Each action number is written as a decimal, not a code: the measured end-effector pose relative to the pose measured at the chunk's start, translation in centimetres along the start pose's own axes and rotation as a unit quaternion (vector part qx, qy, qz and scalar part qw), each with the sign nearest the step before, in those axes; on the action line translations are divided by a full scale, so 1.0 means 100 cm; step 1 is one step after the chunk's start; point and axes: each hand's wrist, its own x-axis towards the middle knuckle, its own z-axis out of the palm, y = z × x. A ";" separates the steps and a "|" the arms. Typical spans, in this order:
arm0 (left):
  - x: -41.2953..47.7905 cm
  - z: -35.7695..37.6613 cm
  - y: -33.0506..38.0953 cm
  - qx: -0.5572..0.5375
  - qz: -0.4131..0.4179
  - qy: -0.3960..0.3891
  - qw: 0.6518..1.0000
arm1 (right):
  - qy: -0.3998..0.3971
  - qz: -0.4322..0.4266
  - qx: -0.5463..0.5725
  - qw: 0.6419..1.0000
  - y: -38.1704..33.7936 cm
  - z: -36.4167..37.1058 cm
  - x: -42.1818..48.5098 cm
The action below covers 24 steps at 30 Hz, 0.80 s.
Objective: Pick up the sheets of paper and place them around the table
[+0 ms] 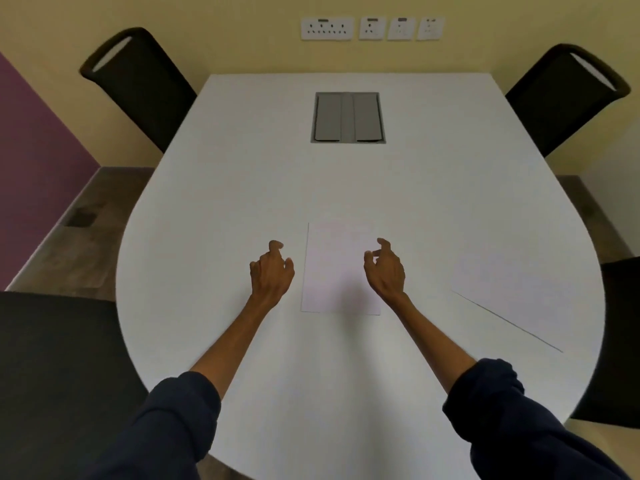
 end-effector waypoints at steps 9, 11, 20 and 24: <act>0.038 0.073 -0.018 0.017 -0.070 -0.155 0.985 | -0.034 0.137 -0.040 0.989 0.045 0.035 0.030; 0.040 0.091 -0.023 0.055 -0.076 -0.188 0.978 | -0.029 0.158 -0.066 0.985 0.053 0.051 0.037; 0.052 0.136 -0.023 0.000 -0.156 -0.178 0.972 | -0.001 0.204 -0.137 0.969 0.066 0.096 0.046; 0.060 0.142 -0.015 0.000 -0.194 -0.156 0.968 | -0.002 0.223 -0.159 0.962 0.063 0.098 0.050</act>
